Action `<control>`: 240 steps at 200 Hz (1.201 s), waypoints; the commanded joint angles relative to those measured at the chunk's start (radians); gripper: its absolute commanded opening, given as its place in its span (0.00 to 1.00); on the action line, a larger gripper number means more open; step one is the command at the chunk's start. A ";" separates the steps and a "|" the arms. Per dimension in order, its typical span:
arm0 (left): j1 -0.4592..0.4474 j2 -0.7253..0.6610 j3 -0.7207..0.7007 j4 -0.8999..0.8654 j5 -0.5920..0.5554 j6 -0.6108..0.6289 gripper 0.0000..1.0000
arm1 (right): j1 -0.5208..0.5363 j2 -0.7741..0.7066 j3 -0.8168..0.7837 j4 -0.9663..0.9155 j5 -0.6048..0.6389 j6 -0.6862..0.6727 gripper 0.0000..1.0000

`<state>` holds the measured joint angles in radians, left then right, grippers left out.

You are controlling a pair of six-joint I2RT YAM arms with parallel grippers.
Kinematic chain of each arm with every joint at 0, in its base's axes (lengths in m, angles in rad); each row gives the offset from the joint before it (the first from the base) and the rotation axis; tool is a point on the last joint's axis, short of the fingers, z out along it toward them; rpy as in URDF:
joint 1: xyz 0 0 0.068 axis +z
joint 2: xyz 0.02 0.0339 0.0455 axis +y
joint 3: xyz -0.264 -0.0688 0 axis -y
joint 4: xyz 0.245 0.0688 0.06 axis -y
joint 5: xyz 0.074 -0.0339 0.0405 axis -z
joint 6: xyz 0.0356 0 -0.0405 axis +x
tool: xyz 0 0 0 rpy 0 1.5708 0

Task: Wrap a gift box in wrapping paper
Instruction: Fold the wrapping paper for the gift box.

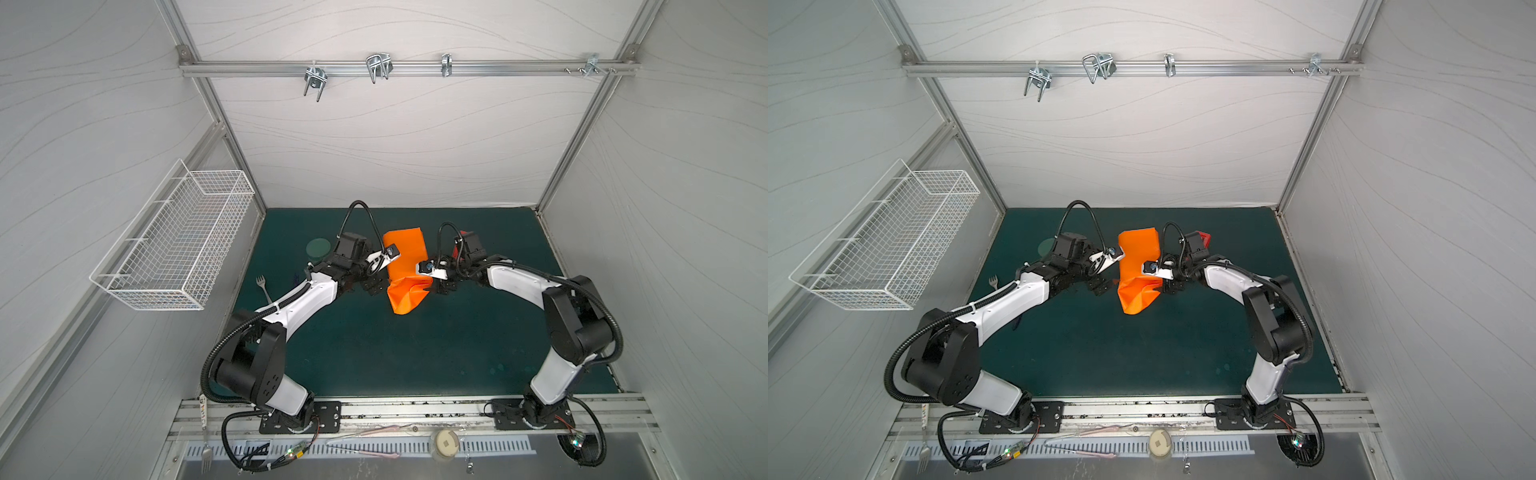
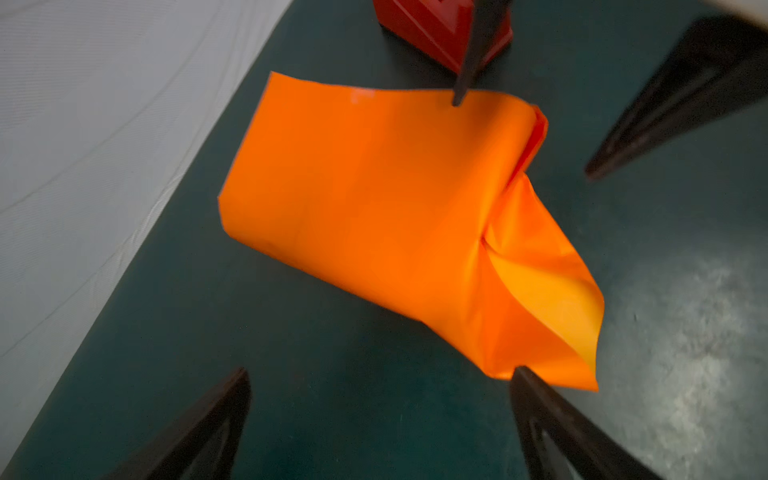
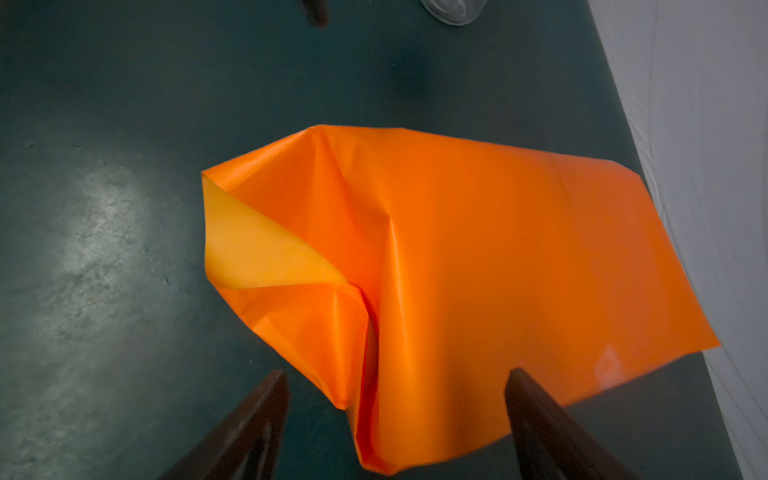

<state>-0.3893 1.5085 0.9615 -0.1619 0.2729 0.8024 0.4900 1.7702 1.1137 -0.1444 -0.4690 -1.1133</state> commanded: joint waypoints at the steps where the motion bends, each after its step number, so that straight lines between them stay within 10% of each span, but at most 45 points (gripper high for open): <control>1: -0.001 -0.010 -0.053 0.078 0.065 0.222 0.99 | 0.023 0.053 0.043 -0.058 0.029 -0.034 0.78; 119: 0.000 0.184 -0.107 0.362 0.128 0.731 0.99 | 0.021 0.111 0.025 -0.068 0.048 -0.062 0.68; 240: 0.017 0.222 -0.149 0.471 0.241 0.721 0.99 | 0.018 0.115 0.006 -0.062 0.057 -0.057 0.63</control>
<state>-0.3729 1.6993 0.7998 0.1955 0.4904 1.5341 0.5114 1.8416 1.1614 -0.1162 -0.4248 -1.1709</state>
